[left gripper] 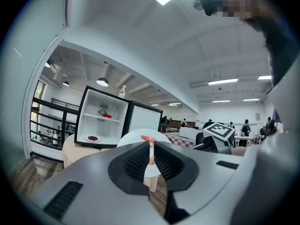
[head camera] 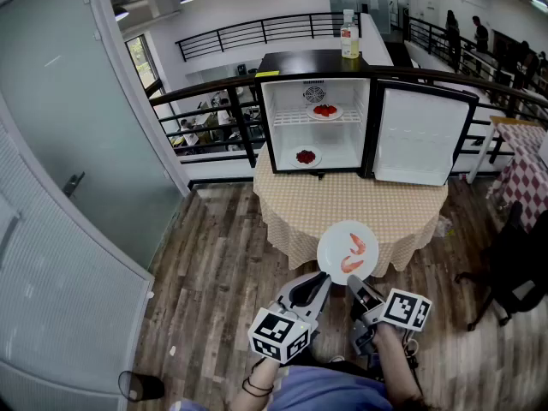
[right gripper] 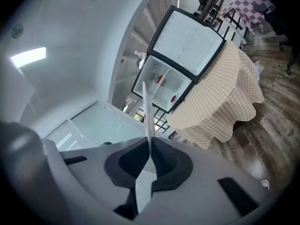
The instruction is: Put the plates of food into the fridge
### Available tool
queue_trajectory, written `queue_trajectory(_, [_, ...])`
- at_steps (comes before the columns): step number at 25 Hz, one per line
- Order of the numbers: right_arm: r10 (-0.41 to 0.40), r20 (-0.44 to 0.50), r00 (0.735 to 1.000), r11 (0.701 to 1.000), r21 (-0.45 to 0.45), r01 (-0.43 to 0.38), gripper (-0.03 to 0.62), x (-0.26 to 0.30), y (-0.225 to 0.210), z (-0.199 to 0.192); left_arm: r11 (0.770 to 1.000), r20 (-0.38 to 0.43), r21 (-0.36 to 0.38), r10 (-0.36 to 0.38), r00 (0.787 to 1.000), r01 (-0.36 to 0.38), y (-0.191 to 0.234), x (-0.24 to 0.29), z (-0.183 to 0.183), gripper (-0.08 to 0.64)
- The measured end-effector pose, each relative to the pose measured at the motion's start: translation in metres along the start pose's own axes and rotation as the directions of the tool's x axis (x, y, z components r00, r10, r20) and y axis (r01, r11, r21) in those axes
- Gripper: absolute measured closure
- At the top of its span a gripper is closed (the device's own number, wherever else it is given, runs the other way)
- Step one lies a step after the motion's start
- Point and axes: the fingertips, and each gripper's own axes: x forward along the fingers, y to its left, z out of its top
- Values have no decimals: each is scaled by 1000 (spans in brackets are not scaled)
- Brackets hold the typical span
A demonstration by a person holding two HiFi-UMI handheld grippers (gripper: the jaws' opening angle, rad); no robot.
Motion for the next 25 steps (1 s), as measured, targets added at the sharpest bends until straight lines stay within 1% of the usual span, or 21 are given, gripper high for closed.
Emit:
queue_trajectory(4, [-21,-1,1000,1000,-15,21,569,-1,-5,1,1000,0,4,-1,1000,1,0,-1,0,526])
queue_trajectory(9, [-21,-4,1000,1000,-7,21,569,1,-8,2,1000,-2,4,2,1000,-2,1,-1,0,526])
queue_trajectory(14, [-41,-17,999,999,-4,41,569,-1,-16,3,1000,-8,1,8,1000,-8,1,1,-2,526])
queue_trajectory(19, [-30,-31,999,999,12,31,569,-3,-24,1,1000,-19,-2,16,1000,-16,-3,0,-6,526])
queue_trajectory(23, [-38,-48,998,998,43,40,569,-3,-33,-2,999,-30,-3,42,999,-42,-1,-3,-11,526])
queue_trajectory(25, [-52,-61,997,998,41,54,569,-3,-38,-3,998,-35,-16,63,997,-64,4,-4,-12,526])
